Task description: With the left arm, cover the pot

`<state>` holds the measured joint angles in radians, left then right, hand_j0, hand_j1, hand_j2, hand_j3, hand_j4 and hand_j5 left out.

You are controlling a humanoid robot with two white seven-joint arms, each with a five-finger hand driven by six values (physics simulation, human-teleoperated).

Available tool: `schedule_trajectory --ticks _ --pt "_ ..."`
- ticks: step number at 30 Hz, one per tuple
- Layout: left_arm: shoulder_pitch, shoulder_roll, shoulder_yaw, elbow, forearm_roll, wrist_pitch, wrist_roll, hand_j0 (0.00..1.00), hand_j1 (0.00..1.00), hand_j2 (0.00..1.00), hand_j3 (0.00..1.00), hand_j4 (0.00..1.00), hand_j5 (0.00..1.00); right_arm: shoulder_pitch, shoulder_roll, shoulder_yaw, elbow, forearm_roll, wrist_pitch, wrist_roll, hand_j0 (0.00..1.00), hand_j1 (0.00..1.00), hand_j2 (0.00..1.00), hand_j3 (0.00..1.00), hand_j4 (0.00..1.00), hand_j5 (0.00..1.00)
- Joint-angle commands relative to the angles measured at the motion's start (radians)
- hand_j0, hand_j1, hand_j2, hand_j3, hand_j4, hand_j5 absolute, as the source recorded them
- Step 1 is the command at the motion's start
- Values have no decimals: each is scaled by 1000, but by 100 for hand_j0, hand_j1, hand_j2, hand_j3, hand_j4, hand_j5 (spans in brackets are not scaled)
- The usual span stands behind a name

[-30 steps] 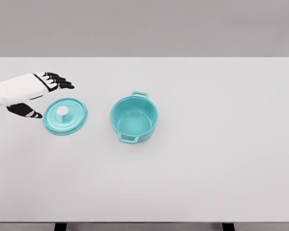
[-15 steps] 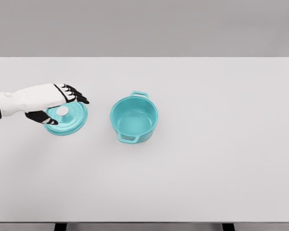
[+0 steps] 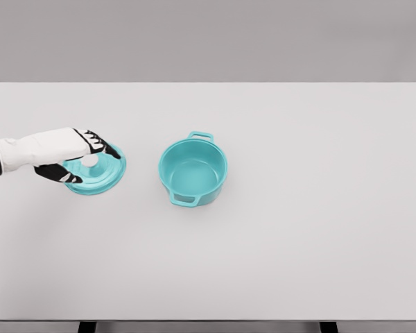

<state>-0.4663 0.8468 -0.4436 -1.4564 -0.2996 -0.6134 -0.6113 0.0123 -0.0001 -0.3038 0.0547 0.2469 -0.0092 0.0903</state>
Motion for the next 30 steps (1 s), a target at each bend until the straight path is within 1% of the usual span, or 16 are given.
schedule_trajectory --ticks 1,3,8,12,14,17,19,22,24,26,30 --pt "-2 0 0 25 4 3 0 81 81 81 81 81 81 0 0 0 1 0 0 0 100 100 100 100 100 100" --pt "-6 -2 0 42 1 3 0 81 81 81 81 81 81 0 0 0 1 0 0 0 100 100 100 100 100 100" --pt "-15 -11 0 47 -1 3 0 79 79 79 79 79 79 0 0 0 1 0 0 0 100 100 100 100 100 100" --pt "-25 -15 -1 68 -7 3 0 79 79 79 79 79 79 0 0 0 1 0 0 0 100 100 100 100 100 100" --pt "-26 -35 0 82 -18 3 0 79 79 79 79 79 79 0 0 0 1 0 0 0 100 100 100 100 100 100" --pt "-29 -40 0 91 -26 3 0 79 79 79 79 79 79 0 0 0 -1 0 0 0 100 100 100 100 100 100" --pt "-38 -61 0 113 -39 3 0 79 79 79 79 79 79 0 0 0 1 0 0 0 100 100 100 100 100 100" --pt "-41 -63 0 126 -41 3 0 79 79 79 79 79 79 0 0 0 1 0 0 0 100 100 100 100 100 100" --pt "-41 -78 0 145 -42 3 0 79 79 79 79 79 79 0 0 0 1 0 0 0 100 100 100 100 100 100" --pt "-48 -98 0 168 -67 3 0 79 79 79 79 79 79 0 0 0 1 0 0 0 100 100 100 100 100 100" --pt "-49 -104 0 180 -69 3 0 79 79 79 79 79 79 0 0 0 1 0 0 0 100 100 100 100 100 100"
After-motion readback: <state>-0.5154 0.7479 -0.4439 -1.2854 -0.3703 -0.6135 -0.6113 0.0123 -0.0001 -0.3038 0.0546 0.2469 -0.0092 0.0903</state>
